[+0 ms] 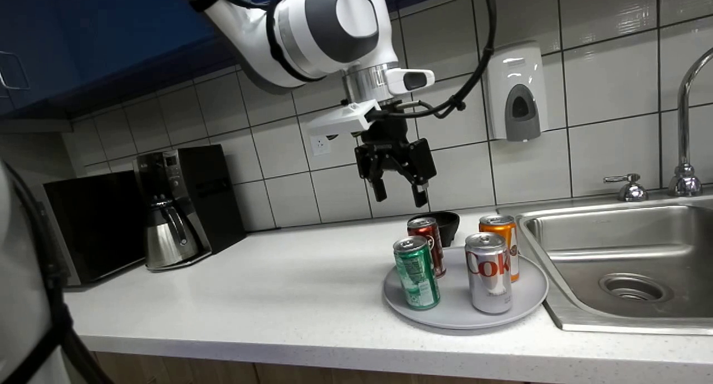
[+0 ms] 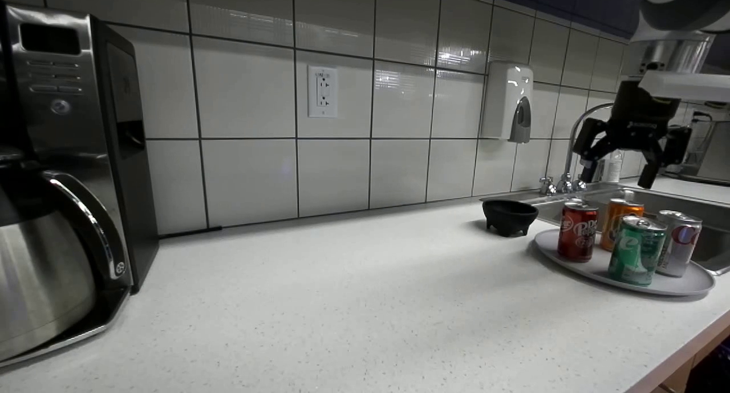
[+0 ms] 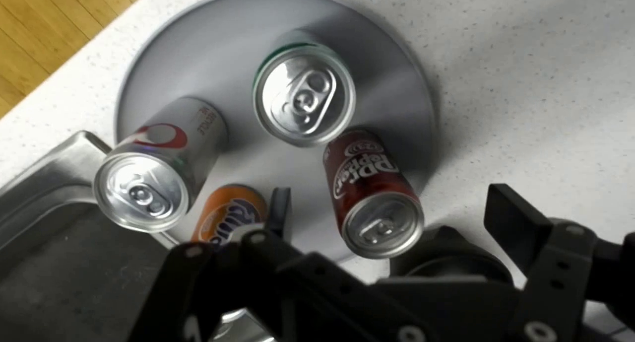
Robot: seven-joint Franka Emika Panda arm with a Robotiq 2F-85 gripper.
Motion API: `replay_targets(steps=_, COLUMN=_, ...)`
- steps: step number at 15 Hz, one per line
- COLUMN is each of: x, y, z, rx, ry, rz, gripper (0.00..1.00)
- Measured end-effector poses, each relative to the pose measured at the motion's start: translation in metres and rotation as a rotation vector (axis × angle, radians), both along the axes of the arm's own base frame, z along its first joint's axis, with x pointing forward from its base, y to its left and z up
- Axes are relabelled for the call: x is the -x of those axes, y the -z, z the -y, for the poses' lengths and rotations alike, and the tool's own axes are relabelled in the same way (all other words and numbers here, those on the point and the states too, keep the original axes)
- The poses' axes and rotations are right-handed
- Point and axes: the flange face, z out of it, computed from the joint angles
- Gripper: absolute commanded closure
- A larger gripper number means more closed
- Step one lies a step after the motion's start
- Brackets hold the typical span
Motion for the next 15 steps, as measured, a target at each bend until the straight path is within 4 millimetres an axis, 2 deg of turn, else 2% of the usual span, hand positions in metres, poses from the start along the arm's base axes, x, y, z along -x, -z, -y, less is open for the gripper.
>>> replay_targets(steps=5, x=-0.009, y=-0.03, z=-0.05, rx=0.028, ry=-0.084, rz=0.061, gripper=0.0)
replay_targets(steps=10, x=-0.017, y=-0.042, z=-0.098, rx=0.044, ry=-0.159, rz=0.087, gripper=0.0)
replay_targets(steps=15, x=-0.017, y=-0.044, z=-0.103, rx=0.047, ry=-0.167, rz=0.091, gripper=0.0)
